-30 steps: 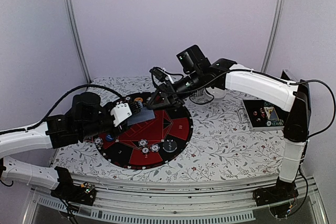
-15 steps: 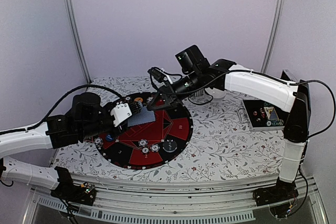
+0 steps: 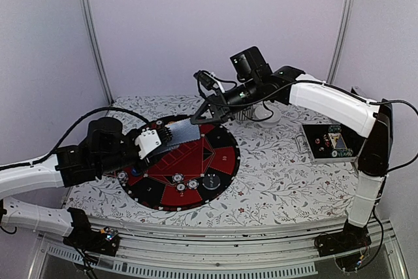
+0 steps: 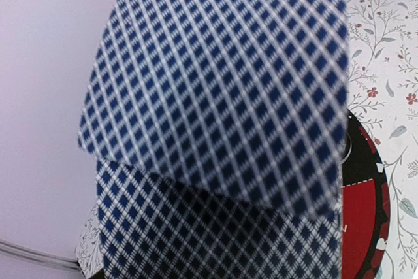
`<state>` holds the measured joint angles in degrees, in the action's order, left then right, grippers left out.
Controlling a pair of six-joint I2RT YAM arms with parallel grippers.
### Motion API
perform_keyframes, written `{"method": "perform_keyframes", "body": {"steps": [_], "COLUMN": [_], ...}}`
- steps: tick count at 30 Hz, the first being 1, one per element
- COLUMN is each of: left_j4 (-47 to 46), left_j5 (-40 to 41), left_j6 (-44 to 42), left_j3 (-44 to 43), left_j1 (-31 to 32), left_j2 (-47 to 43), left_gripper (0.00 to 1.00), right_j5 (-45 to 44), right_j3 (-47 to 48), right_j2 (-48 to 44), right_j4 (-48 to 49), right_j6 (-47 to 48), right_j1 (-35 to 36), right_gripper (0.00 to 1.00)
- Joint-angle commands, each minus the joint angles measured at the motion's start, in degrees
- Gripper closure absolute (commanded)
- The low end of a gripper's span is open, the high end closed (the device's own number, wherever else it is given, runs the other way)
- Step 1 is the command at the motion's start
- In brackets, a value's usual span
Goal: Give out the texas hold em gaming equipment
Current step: Pick up the poker card from the face-down deck piles, then distribute the poker card in the big blind area.
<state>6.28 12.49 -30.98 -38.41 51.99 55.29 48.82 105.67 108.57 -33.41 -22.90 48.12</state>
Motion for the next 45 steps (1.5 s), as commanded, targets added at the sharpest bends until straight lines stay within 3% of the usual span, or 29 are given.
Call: {"method": "perform_keyframes", "body": {"steps": [1,7,15,23,29,35,45], "left_j4": [-1.9,-1.6,-1.1,-1.8,-2.0,-2.3,-2.2], "left_j5": [-0.6,-0.4,1.6,0.8,-0.2,-1.4,-2.1], "left_j6": [1.7,3.4,5.3,6.1,6.4,6.7,6.9], "left_j3": [0.9,1.0,1.5,1.7,1.8,1.9,1.7], "left_j1": [-1.0,-1.7,-3.4,-5.6,-7.0,-7.9,-8.6], "left_j2": [-1.1,-1.5,-2.3,-3.4,-3.8,-3.3,-2.3], "left_gripper": [0.5,0.5,0.48,0.48,0.48,0.48,0.48], "right_j5": [1.2,-2.8,-18.7,-24.1,-24.6,-25.8,-22.4], "right_j3": [2.8,3.3,-4.3,-9.8,-1.5,-6.6,2.1], "right_j2": [-2.5,-4.4,-4.1,7.2,21.8,25.3,36.8], "right_j4": [0.5,3.7,21.6,43.2,44.3,49.2,45.6], "right_j6": [2.3,2.7,-2.2,-18.6,-24.2,-30.9,-32.3], "right_j1": [-0.7,-3.8,-8.7,-10.4,-11.8,-14.9,-16.3], "right_gripper": [0.98,0.98,0.98,0.98,0.98,0.98,0.98]}}
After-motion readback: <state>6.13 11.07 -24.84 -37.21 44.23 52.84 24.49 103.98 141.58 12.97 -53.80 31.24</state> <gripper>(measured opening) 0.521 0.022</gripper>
